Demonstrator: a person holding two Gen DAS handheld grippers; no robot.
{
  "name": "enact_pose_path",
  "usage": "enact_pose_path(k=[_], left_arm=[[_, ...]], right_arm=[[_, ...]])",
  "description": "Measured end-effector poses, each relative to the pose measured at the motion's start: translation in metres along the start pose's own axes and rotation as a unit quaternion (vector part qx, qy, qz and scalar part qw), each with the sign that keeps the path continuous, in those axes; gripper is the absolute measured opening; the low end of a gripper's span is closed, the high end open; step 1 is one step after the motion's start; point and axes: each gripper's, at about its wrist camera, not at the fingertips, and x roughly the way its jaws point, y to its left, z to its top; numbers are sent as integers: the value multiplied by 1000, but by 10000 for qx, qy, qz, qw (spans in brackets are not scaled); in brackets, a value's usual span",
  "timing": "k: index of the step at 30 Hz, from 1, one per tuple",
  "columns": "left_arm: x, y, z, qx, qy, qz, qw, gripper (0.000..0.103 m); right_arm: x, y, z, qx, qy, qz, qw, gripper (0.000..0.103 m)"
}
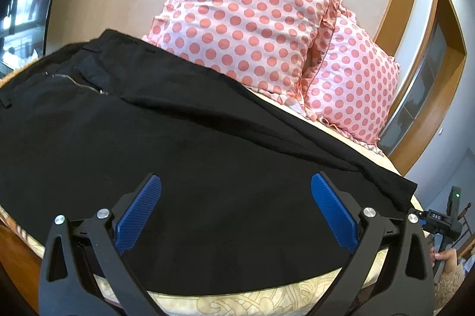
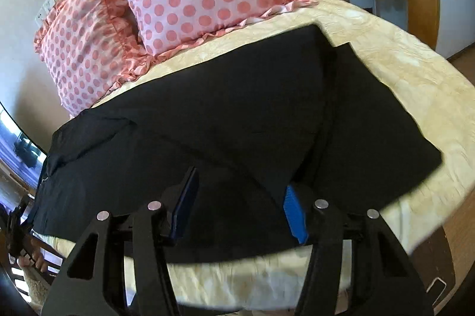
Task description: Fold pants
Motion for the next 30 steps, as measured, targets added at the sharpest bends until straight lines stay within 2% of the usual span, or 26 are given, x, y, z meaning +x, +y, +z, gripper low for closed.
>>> enact_pose_path(k=[2,4,6,8,9,13,14,15,16,17,19,21,23,25,27,28,30], left_arm=[[3,-1,-2,-28,39,-54,10000,101],[6,-2,-4,-47,88,-118,9999,101],[7,-4,-5,-33,117,-165,9998,101],[7,-5,-7,5,130,-144,9998,101],[6,-5,-7,13,143,-135,9998,101],[7,-3,-8,-3,183,-98,9998,101],[8,-3,-7,-6,187,-93,9998,101],[8,-3,-6,-9,186,-98,9998,101],[8,-5,-5,-7,182,-112,9998,101],[8,-5,-5,-1,174,-125,9998,101],[7,-10,-5,50,141,-151,9998,101],[6,-15,-5,144,122,-148,9997,101],[2,-19,-6,254,78,-130,9996,101],[0,-19,-8,342,-4,-94,9994,101],[1,-18,-9,393,-42,-74,9992,101],[4,-17,-9,380,-14,-84,9992,101],[11,-16,-8,289,119,-154,9994,101]], right_arm=[[-8,-14,4,462,-201,369,9980,57],[-2,-26,10,932,-149,657,9934,57],[7,-42,14,1475,-89,1104,9828,57],[19,-58,14,2082,-64,1507,9664,57],[23,-64,15,2290,-109,1690,9586,53],[32,-74,25,2703,-231,2107,9392,47],[36,-75,31,2707,-267,2140,9382,33],[40,-74,40,2616,-302,2046,9428,12],[42,-71,49,2455,-361,1885,9502,6],[42,-65,63,2164,-505,1728,9596,4],[33,-54,84,1710,-918,1737,9655,4],[6,-41,101,1112,-1641,2038,9587,4],[-22,-33,97,461,-2138,1998,9551,3],[-30,-40,81,178,-2040,1581,9660,3],[-24,-62,57,268,-1608,996,9816,3],[-23,-73,46,353,-1489,759,9853,3],[-28,-95,24,696,-1414,555,9859,3]])
